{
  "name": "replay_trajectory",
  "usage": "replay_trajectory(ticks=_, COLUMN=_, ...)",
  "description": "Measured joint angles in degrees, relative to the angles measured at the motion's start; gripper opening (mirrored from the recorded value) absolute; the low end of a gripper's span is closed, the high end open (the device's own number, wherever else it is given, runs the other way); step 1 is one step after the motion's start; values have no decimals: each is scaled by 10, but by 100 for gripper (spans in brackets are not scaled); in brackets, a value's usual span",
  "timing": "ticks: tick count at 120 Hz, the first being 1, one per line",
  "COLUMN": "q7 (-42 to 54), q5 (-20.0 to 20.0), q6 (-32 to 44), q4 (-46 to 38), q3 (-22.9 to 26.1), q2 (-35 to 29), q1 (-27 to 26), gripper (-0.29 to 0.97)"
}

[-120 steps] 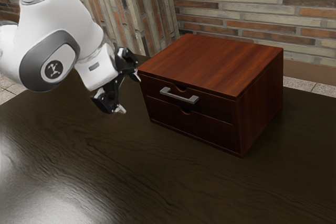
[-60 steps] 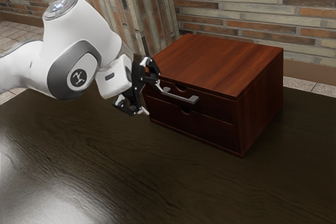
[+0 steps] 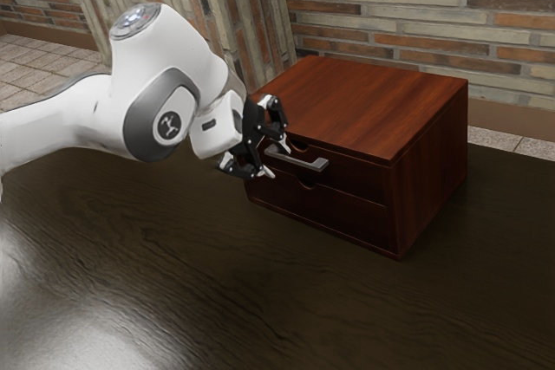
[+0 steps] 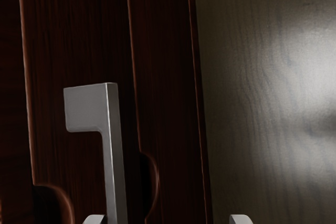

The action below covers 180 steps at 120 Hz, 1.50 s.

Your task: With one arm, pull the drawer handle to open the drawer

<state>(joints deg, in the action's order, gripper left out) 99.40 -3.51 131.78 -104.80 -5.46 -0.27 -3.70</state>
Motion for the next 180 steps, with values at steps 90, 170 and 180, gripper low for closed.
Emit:
replay_trajectory(ticks=90, q7=52, q5=-47, q6=26, q4=-34, q3=-3, q2=-4, q1=9, gripper=-5)
replay_trajectory(ticks=170, q7=70, q5=-49, q6=59, q4=-245, q3=-2, q2=-183, q1=7, gripper=-6)
replay_trajectory(ticks=180, q7=72, q5=-49, q6=60, q4=-269, q3=-2, q2=-205, q1=7, gripper=-6)
